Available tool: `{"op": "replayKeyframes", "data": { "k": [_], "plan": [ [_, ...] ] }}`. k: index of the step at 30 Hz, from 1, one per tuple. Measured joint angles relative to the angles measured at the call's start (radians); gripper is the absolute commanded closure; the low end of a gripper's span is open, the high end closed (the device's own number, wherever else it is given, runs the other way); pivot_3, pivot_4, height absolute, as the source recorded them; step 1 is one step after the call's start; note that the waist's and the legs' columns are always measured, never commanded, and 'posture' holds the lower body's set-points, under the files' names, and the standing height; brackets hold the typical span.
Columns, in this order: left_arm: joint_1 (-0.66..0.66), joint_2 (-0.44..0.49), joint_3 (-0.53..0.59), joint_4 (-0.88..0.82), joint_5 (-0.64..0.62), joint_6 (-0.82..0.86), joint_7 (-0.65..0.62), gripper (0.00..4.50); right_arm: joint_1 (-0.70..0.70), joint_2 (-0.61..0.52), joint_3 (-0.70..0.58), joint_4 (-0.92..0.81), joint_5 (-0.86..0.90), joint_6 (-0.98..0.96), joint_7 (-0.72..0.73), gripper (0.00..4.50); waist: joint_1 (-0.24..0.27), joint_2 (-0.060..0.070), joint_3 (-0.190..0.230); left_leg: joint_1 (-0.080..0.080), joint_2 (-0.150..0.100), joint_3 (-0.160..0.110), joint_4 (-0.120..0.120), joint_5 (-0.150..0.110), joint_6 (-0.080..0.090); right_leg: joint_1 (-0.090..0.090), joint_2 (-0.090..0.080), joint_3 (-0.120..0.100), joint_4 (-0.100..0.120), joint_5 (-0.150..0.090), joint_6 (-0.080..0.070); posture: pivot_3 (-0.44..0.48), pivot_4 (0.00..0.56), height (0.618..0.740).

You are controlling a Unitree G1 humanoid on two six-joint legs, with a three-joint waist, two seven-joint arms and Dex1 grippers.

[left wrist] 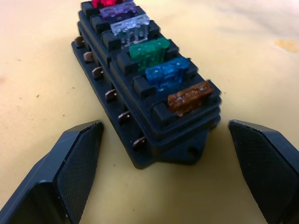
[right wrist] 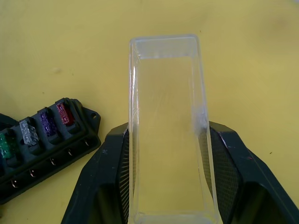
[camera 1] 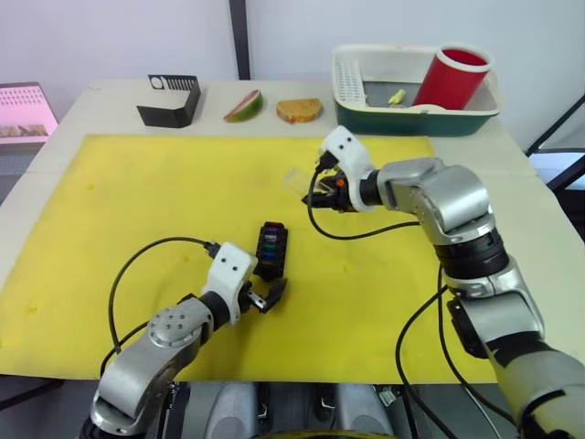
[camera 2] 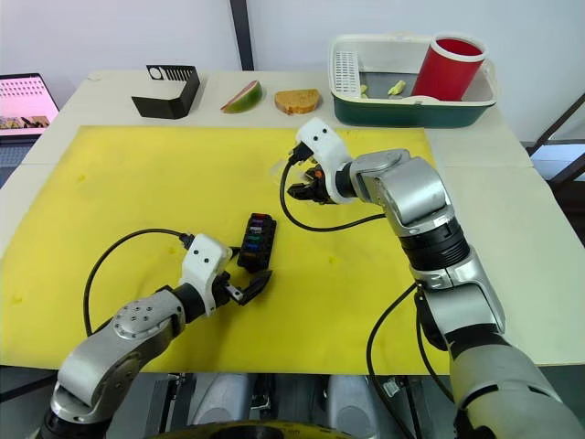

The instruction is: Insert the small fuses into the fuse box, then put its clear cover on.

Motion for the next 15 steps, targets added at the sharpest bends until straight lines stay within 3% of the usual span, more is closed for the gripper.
{"op": "replayKeyframes", "data": {
  "k": [14, 15],
  "plan": [
    [-0.02, -0.147, -0.046, 0.065, 0.114, -0.023, 0.114, 0.0, 0.008, -0.026, -0.018, -0.032, 0.033, 0.026, -0.035, 2.81, -0.001, 0.0, 0.0, 0.001, 0.0, -0.001, 0.0, -0.002, 0.004, 0.0, 0.0, 0.0, 0.0, 0.0, 0.0, 0.0, 0.15, 0.74],
    [-0.019, -0.154, -0.046, 0.066, 0.119, -0.024, 0.119, 0.25, 0.008, -0.026, -0.019, -0.032, 0.033, 0.026, -0.036, 2.81, -0.001, 0.0, 0.0, 0.001, 0.0, -0.001, 0.0, -0.002, 0.004, 0.0, 0.0, 0.0, 0.0, 0.0, 0.0, 0.0, 0.15, 0.74]
  ]
}}
